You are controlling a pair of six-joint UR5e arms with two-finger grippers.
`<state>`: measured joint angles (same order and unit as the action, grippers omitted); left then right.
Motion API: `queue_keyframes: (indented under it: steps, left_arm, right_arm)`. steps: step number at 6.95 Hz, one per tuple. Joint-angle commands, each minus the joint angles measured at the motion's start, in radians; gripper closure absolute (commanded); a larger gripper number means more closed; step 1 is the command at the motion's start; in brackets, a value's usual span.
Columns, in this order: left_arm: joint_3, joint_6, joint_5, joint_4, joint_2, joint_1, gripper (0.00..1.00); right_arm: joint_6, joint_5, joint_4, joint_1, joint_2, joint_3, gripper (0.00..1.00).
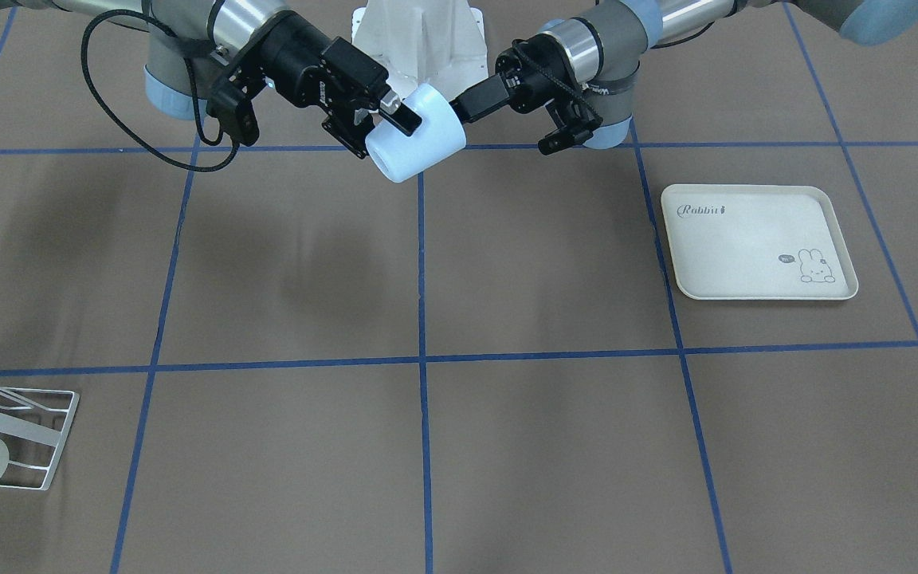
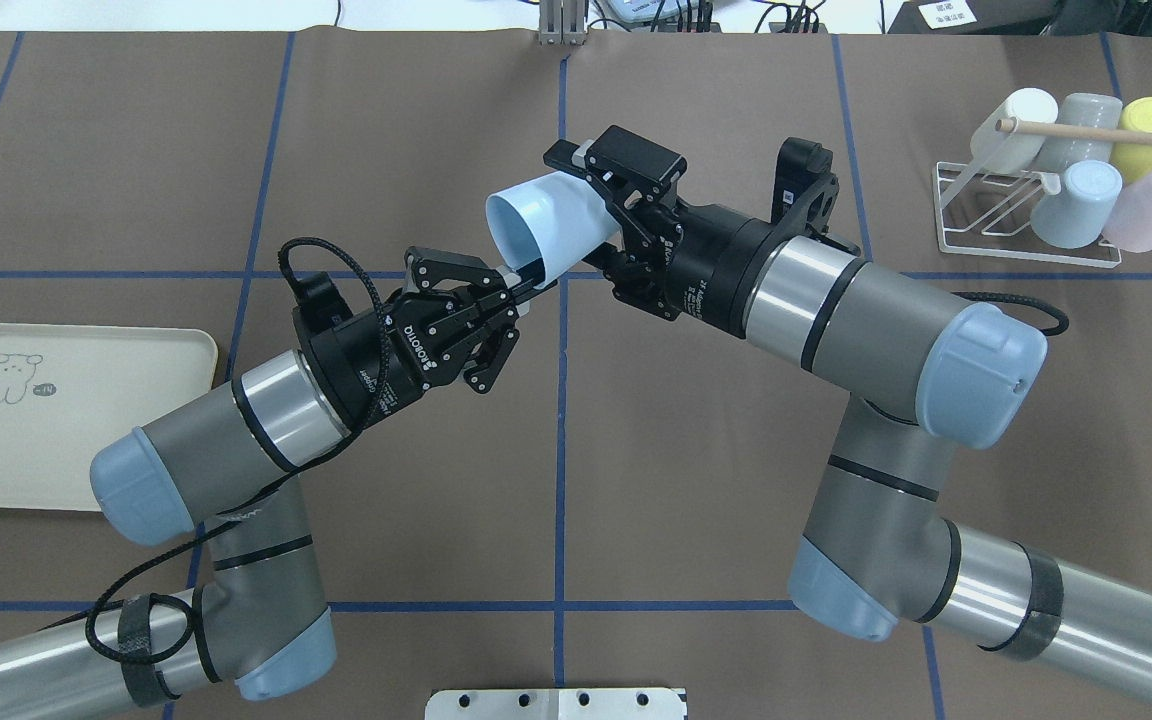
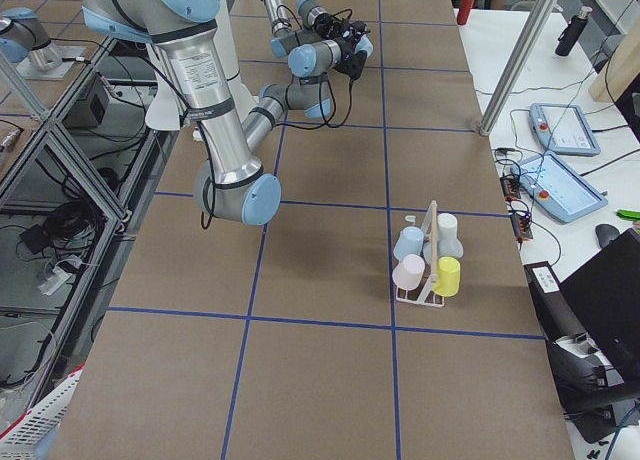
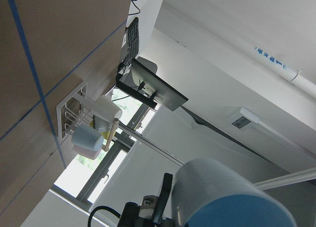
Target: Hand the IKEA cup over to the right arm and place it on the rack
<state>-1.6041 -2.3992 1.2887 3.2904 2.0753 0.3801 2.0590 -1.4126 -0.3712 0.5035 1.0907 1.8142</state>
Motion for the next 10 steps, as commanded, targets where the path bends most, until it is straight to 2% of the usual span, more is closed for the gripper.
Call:
queue_keyframes:
  steps: [1, 2, 3, 4, 5, 8, 10]
  left_arm:
    - [0.001, 0.0, 0.0, 0.0, 0.005, -0.009, 1.0]
    - [0.001, 0.0, 0.0, 0.0, 0.005, -0.009, 1.0]
    - [0.001, 0.0, 0.0, 0.0, 0.005, -0.009, 1.0]
    - [-0.002, 0.002, 0.001, 0.0, 0.005, -0.009, 0.48]
    - [-0.016, 0.029, 0.003, 0.0, 0.005, -0.007, 0.0]
    - [-0.028, 0.031, 0.003, 0.008, -0.004, -0.001, 0.0]
    - [-0.019, 0.044, 0.003, 0.003, -0.011, 0.011, 0.0]
  right_arm:
    - [0.0, 0.001, -0.002, 0.0, 0.0, -0.001, 0.0]
    - [0.001, 0.001, 0.0, 0.0, 0.0, -0.001, 0.0]
    - [0.009, 0.001, -0.002, 0.0, -0.002, -0.001, 0.34]
    - [0.015, 0.001, 0.0, 0.0, 0.0, -0.001, 0.99]
    - [0.013, 0.0, 0.009, 0.001, 0.003, -0.001, 1.0]
    - [0.007, 0.003, 0.02, 0.029, 0.014, -0.003, 1.0]
    - [-0.032, 0.021, 0.018, 0.097, 0.037, -0.035, 1.0]
